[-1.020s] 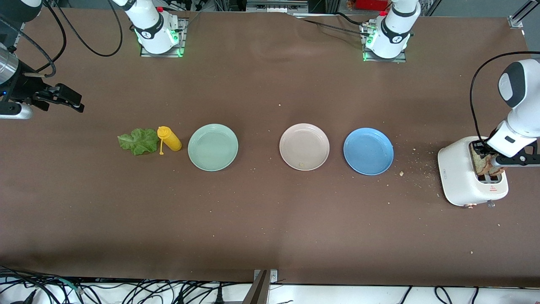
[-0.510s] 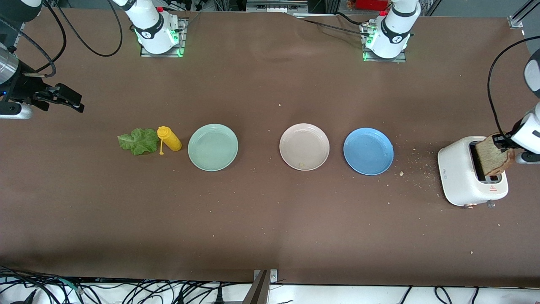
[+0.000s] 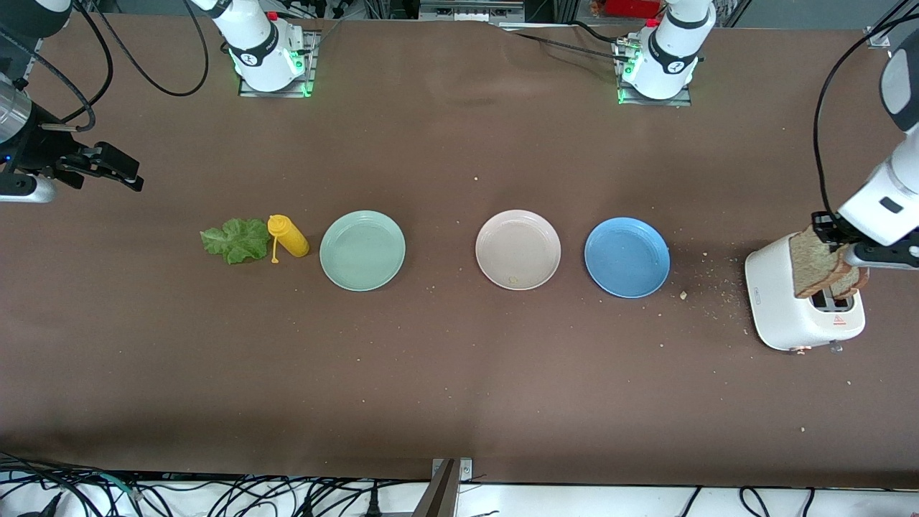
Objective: Make sandwich in beige plate with both arms
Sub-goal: 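Grasp one toast slice with the left gripper and lift it out, then carry the toast slice with the left gripper over the beige plate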
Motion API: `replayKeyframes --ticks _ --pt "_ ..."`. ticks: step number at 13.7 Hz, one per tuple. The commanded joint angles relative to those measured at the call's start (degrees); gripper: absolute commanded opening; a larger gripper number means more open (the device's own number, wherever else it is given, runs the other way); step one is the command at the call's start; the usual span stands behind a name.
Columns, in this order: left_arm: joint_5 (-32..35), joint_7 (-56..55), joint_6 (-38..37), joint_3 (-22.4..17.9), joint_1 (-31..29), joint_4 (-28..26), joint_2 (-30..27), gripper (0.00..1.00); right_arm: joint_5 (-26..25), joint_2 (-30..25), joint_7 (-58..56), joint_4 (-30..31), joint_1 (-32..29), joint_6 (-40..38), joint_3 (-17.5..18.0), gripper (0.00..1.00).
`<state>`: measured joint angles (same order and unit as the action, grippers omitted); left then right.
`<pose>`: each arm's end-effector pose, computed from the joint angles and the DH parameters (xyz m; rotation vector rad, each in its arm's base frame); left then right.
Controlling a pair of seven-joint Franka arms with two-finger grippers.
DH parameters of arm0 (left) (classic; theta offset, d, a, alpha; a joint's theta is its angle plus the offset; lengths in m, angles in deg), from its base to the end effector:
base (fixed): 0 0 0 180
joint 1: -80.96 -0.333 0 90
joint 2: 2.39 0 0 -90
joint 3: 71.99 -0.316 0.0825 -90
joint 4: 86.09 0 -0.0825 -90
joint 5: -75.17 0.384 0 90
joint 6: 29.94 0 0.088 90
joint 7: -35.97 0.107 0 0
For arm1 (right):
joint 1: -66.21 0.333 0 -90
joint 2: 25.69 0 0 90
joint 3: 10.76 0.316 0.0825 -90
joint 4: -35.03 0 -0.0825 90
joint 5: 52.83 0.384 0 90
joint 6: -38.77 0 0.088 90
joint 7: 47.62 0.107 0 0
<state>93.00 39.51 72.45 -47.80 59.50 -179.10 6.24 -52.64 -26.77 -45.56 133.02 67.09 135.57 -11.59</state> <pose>0.6104 0.0126 0.5405 -2.8877 0.2422 -0.0372 0.5555 0.0007 0.5790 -3.1376 0.0557 0.0031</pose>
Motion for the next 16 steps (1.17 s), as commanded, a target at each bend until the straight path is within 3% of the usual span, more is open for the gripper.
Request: replayKeyframes --ticks 1,4,7,11,16 --pt "0.72 -1.07 -2.28 5.41 -0.08 1.6 0.86 0.0 0.42 0.47 -0.39 -1.13 -0.09 -0.56 0.03 1.0" --pt "-3.22 -7.91 -3.6 9.82 1.06 1.25 1.83 0.0 0.34 0.55 -0.57 -1.13 -0.1 -0.56 0.03 1.0" --pt "-9.89 -8.55 -4.84 10.26 3.17 1.25 3.76 0.0 0.34 0.55 -0.66 -1.13 -0.09 -0.56 0.03 1.0" --pt "-27.36 -8.9 -4.66 10.09 3.7 1.43 6.65 0.0 0.34 0.55 -0.75 -1.13 -0.09 -0.64 0.03 1.0" --pt "-42.14 -8.64 -3.7 10.18 3.79 1.6 15.52 0.0 0.34 0.91 -0.75 -1.13 -0.18 -0.64 0.03 1.0"
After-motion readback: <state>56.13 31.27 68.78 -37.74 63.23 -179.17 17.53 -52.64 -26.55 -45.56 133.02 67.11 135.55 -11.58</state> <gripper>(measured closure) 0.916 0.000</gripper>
